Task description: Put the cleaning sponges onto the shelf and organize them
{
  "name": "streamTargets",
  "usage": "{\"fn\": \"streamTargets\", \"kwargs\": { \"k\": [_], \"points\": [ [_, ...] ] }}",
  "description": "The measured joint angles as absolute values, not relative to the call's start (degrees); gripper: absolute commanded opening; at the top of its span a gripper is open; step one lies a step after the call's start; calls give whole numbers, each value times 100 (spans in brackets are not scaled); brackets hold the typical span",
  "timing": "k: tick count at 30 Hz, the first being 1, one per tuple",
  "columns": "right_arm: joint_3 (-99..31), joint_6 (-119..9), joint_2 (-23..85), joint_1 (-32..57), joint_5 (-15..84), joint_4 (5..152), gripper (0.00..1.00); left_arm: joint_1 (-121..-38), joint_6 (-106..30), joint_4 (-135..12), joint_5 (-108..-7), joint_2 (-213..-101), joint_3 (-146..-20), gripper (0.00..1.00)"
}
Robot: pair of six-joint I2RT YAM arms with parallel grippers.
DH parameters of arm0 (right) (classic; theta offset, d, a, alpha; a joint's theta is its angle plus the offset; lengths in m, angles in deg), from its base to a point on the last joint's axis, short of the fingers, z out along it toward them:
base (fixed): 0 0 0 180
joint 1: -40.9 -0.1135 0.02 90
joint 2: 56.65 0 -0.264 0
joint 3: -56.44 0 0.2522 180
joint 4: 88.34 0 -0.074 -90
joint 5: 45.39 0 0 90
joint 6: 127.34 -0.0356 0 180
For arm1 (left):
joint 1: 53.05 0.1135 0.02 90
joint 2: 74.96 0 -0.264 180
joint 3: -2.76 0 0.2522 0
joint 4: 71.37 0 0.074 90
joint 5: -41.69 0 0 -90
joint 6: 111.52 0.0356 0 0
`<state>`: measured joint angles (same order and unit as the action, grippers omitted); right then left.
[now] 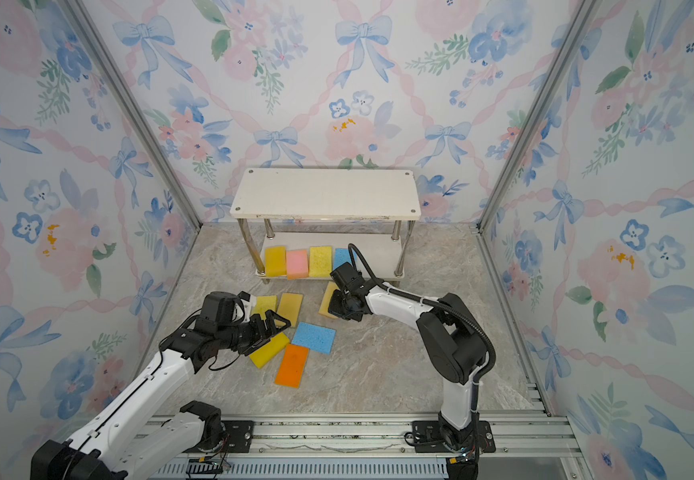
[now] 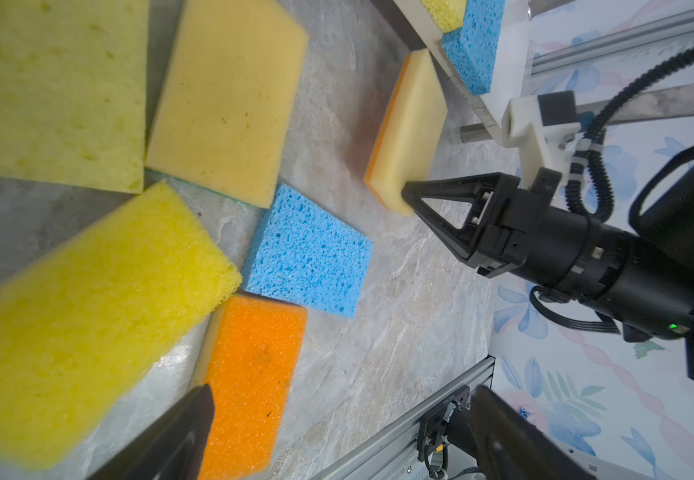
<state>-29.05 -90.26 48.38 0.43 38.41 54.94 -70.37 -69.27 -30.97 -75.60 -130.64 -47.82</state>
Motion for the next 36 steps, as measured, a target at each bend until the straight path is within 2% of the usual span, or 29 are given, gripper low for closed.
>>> {"fn": "streamTargets", "kwargs": {
  "k": [8, 14, 18, 21, 26, 27, 33, 34, 36],
  "points": [
    [-1797, -8554, 3105, 35, 3467, 4812, 7, -7612, -6896, -3856, -7962, -14011, -5138, 98],
    [-1674, -8128, 1837, 35, 3270, 4261, 8, -8156, -7329, -4920, -8349, -14830, -5547, 96],
    [-1676, -7868, 1409, 107, 3080, 3983, 8, -8554, -7495, -5458, -8469, -15403, -6135, 93],
    [-1676, -7724, 1308, 203, 2975, 3776, 8, -8740, -7646, -5849, -8554, -15617, -6386, 87],
    [-1685, -7558, 1247, 253, 2798, 3645, 8, -8770, -7917, -6330, -8672, -15781, -6417, 63],
    [-1698, -7536, 1245, 255, 2755, 3623, 8, -8781, -7974, -6400, -8681, -15827, -6417, 53],
    [-1847, -7437, 1245, 258, 2589, 3577, 9, -8797, -8160, -6621, -8779, -15987, -6417, 22],
    [-1862, -7413, 1245, 262, 2571, 3562, 10, -8797, -8195, -6649, -8784, -15991, -6417, 17],
    [-1884, -7372, 1245, 264, 2567, 3529, 19, -8797, -8225, -6690, -8797, -15991, -6417, 8]
  ]
}}
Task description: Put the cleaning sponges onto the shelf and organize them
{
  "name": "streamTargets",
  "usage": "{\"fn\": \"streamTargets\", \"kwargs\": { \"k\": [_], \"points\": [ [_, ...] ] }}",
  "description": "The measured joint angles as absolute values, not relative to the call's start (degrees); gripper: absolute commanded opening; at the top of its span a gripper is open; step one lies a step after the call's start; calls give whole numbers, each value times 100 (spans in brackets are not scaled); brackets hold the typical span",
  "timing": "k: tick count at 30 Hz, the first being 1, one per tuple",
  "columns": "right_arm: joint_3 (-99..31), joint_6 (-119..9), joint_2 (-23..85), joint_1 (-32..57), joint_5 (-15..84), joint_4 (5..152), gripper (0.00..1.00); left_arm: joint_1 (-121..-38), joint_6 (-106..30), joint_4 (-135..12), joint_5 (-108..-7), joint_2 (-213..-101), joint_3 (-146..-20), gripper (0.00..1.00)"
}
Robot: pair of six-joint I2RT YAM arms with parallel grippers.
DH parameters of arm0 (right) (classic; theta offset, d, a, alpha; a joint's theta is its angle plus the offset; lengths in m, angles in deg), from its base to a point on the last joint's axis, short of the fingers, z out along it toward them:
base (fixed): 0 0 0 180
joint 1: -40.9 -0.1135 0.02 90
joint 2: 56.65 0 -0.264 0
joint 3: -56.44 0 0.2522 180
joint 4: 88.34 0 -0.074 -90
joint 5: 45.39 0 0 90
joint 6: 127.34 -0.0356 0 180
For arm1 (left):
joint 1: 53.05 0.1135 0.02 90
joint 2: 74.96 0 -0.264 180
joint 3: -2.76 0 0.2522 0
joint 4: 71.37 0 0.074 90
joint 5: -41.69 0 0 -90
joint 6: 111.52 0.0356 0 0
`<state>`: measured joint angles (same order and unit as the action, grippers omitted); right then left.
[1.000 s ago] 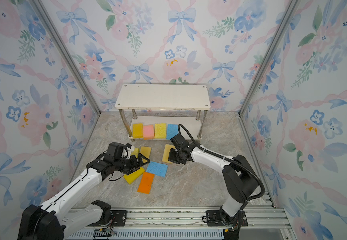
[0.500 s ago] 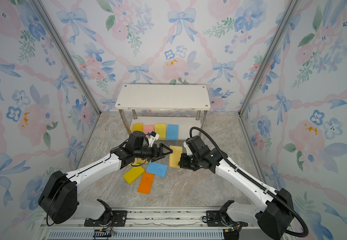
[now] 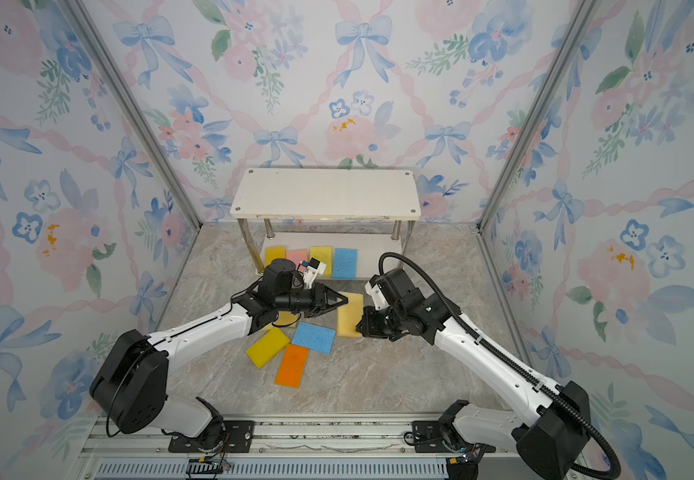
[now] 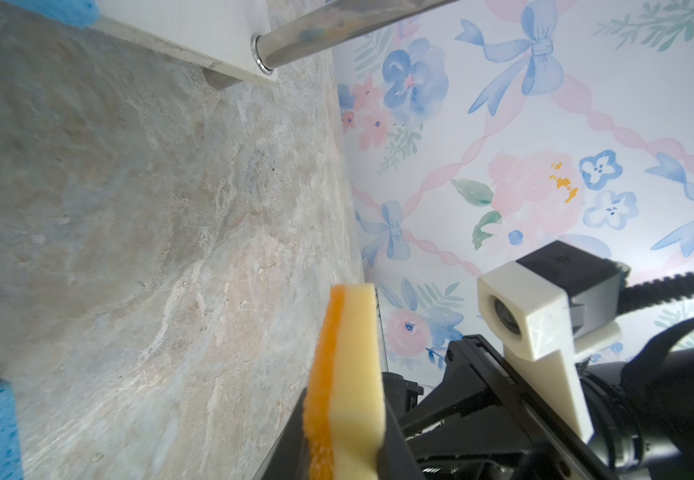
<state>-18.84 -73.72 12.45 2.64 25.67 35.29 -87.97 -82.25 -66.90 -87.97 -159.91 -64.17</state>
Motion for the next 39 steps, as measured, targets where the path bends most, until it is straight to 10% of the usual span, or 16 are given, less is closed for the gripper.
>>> {"fn": "streamTargets", "kwargs": {
  "k": [6, 14, 39],
  "points": [
    [-1928, -7472, 1146, 500, 2672, 3299, 58, -8797, -8317, -6699, -8716, -15993, -6415, 0],
    [-815, -9004, -443, 1114, 2676, 3968, 72, -8797, -8962, -7311, -8607, -15993, -6071, 0],
    [-76, -10434, -416, 629, 2230, 5863, 48, -8792, -9418, -7729, -8521, -15993, -6034, 0]
  ]
}}
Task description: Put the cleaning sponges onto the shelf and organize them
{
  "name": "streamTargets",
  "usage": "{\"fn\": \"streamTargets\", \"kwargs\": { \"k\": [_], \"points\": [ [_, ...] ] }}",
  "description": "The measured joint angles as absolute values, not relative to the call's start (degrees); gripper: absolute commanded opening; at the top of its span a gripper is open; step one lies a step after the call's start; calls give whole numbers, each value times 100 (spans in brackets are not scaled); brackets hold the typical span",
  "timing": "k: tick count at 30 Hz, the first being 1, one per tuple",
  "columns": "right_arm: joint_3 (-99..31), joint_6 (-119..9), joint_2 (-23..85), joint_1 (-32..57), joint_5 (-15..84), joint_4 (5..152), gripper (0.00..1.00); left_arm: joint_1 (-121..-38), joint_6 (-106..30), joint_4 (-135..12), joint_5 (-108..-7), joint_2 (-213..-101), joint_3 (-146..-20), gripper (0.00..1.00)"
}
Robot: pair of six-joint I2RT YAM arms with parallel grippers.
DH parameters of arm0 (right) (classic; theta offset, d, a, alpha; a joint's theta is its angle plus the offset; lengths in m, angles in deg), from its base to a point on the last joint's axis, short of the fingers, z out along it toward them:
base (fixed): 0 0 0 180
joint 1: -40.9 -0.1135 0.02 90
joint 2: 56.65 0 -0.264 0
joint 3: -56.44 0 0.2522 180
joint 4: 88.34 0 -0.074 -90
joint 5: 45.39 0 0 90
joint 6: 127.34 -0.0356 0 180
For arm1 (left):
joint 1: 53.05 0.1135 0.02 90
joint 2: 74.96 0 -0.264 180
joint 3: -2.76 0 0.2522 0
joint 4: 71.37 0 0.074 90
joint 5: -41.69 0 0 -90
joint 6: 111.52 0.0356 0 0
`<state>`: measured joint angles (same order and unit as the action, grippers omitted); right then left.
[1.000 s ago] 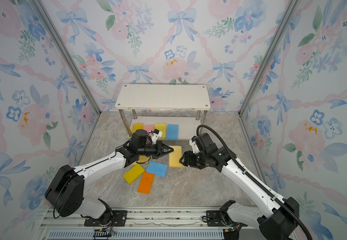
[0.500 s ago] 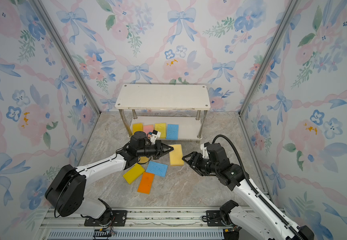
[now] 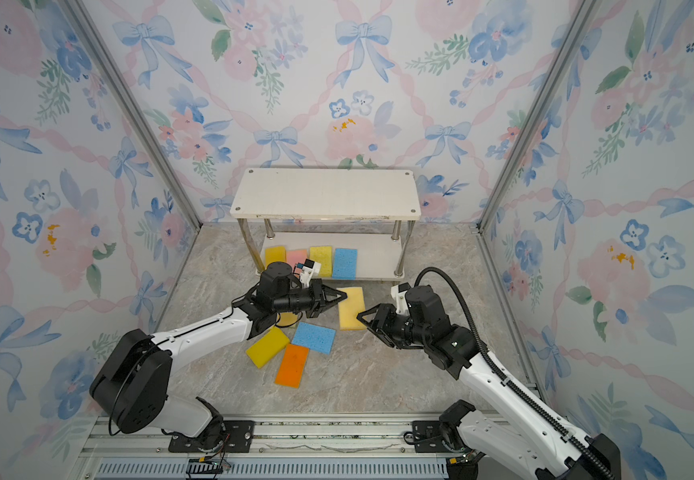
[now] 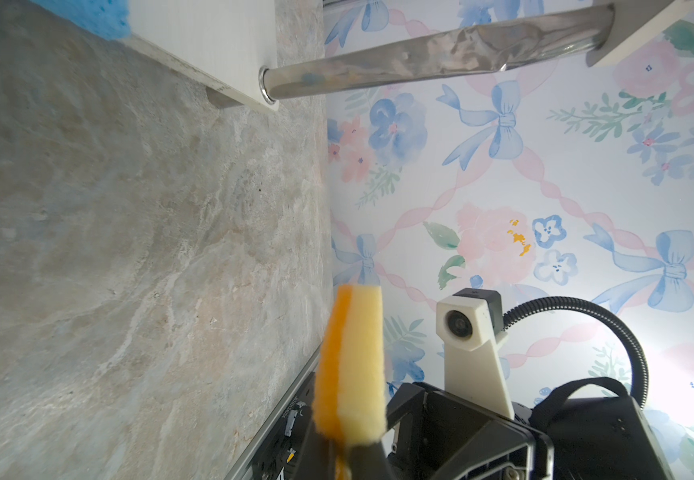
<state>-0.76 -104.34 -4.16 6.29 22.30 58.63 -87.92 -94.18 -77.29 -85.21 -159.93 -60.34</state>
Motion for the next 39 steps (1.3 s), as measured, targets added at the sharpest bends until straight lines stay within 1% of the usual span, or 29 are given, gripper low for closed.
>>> {"fn": "streamTargets", "kwargs": {
  "k": [32, 35, 39],
  "points": [
    [11, -10539, -307, 435, 2405, 5703, 48, -8786, -9427, -7729, -8460, -15987, -6034, 0],
    [11, -10552, -233, 435, 2407, 5712, 44, -8786, -9427, -7729, -8451, -15987, -6034, 0],
    [11, -10587, -211, 432, 2429, 5747, 36, -8786, -9449, -7729, -8425, -15987, -6034, 0]
  ]
}}
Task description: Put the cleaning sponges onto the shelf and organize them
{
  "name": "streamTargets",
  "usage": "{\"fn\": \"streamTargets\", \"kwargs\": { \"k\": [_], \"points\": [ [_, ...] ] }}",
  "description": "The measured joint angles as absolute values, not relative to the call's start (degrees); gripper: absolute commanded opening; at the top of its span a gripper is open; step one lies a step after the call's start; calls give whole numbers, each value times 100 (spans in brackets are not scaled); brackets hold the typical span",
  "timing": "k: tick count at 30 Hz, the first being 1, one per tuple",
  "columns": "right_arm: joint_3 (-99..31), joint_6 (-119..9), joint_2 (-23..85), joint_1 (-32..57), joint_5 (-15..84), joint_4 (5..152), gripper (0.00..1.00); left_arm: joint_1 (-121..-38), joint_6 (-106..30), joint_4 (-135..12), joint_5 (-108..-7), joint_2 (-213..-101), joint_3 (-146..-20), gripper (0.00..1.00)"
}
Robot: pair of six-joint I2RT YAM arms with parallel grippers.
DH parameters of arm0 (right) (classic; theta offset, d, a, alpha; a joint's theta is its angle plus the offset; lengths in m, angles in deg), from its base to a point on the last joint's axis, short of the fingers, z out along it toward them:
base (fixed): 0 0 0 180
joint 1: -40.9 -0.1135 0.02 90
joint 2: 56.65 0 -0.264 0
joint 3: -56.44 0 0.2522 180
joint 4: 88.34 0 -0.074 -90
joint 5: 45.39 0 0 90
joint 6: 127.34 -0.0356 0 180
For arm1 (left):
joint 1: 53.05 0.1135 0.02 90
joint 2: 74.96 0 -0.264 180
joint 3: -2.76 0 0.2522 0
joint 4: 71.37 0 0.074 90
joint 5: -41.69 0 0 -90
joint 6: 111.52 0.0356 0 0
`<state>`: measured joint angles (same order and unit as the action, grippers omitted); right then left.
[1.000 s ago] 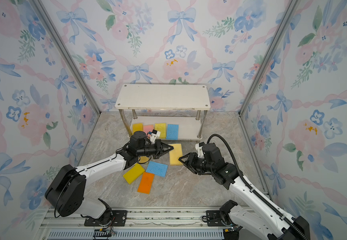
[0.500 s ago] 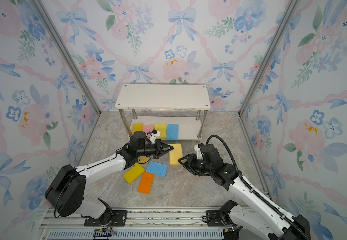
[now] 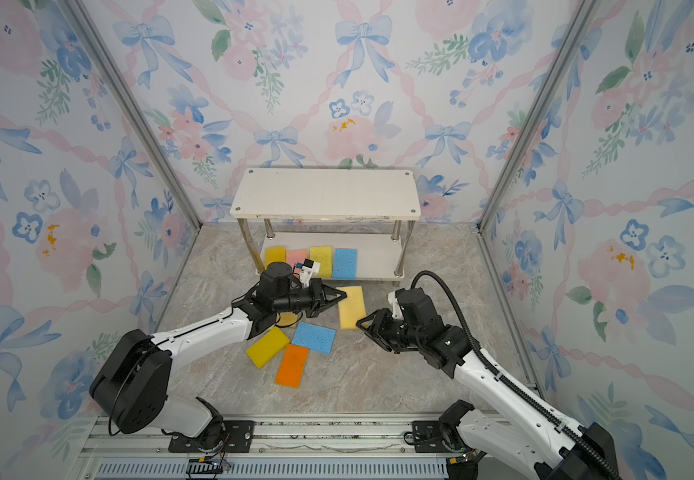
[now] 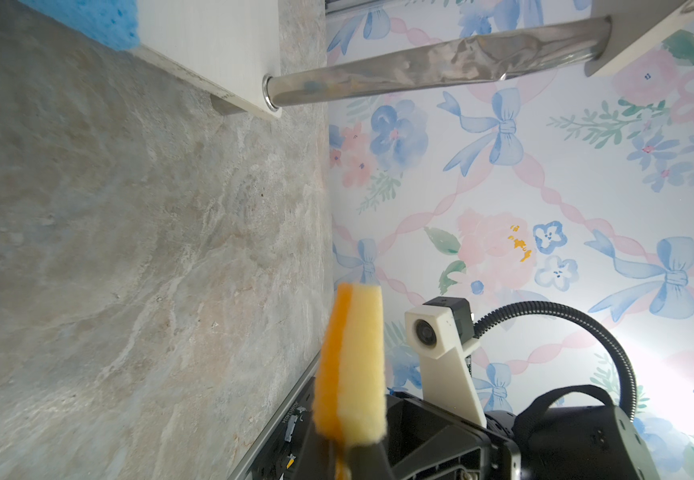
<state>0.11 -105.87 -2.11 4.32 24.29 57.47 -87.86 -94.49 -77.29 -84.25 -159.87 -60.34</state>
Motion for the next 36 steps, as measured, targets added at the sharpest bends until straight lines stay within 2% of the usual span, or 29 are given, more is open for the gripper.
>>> {"fn": "streamTargets", "kwargs": {
  "k": [10, 12, 16, 18, 20, 24, 29, 36],
  "points": [
    [11, -10633, -294, 430, 2580, 5736, 17, -8786, -9512, -7735, -8388, -15987, -6034, 0],
    [11, -10637, -331, 430, 2645, 5706, 15, -8786, -9512, -7746, -8388, -15987, -6034, 3],
    [0, -10631, -362, 430, 2825, 5631, 12, -8786, -9517, -7796, -8403, -15984, -6025, 38],
    [-7, -10613, -349, 430, 2956, 5561, 11, -8779, -9534, -7814, -8419, -15960, -5991, 59],
    [-48, -10587, -294, 430, 3056, 5496, 10, -8751, -9530, -7805, -8421, -15899, -5927, 74],
    [-116, -10548, -91, 467, 3292, 5496, 8, -8587, -9392, -7475, -8344, -15600, -5848, 95],
    [-315, -10416, 399, 725, 3456, 5505, 8, -8222, -9036, -6664, -8071, -14905, -5768, 98],
    [-1025, -10117, 1420, 1141, 3638, 5898, 7, -7505, -8868, -5919, -7804, -13596, -4900, 98]
  ]
}}
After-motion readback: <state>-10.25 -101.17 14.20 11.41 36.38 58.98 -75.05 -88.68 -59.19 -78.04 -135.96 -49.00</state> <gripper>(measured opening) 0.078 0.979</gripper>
